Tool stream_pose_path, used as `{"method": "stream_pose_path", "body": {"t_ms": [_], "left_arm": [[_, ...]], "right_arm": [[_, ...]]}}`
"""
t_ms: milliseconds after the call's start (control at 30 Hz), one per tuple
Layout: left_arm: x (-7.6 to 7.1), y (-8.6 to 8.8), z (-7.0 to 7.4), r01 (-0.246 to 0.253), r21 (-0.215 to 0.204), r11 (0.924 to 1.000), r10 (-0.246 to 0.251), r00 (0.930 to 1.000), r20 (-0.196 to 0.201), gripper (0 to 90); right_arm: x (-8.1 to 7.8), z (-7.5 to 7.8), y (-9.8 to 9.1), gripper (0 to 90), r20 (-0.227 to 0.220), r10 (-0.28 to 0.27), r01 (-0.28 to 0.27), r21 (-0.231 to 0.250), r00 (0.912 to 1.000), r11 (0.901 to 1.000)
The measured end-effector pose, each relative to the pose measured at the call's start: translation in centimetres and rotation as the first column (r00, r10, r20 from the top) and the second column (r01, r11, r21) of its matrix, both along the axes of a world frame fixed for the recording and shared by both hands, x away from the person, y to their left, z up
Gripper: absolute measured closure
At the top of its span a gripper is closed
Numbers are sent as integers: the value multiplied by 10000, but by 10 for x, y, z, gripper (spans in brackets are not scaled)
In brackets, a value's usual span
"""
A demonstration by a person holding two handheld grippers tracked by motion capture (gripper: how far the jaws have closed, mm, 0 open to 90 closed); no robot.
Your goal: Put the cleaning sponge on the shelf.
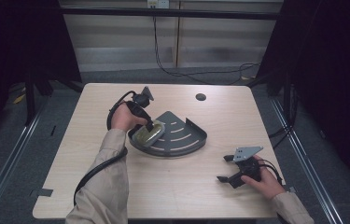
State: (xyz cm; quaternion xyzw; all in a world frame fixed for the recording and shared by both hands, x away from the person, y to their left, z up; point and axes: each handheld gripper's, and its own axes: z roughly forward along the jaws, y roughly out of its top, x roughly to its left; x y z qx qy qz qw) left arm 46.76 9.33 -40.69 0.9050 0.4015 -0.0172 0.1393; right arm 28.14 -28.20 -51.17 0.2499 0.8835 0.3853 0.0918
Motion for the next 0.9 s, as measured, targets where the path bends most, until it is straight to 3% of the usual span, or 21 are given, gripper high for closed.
{"method": "stream_pose_path", "body": {"t_ms": [533, 900], "left_arm": [[-13, 10, 11, 8, -42, 10000, -9, 10000, -34, 310], [-24, 26, 16, -51, -167, 9998, 51, 10000, 35, 287]], "right_arm": [[0, 0, 0, 117, -9, -6, 6, 7, 10000, 10000], [0, 0, 0, 117, 0, -2, 2, -1, 10000, 10000]]}}
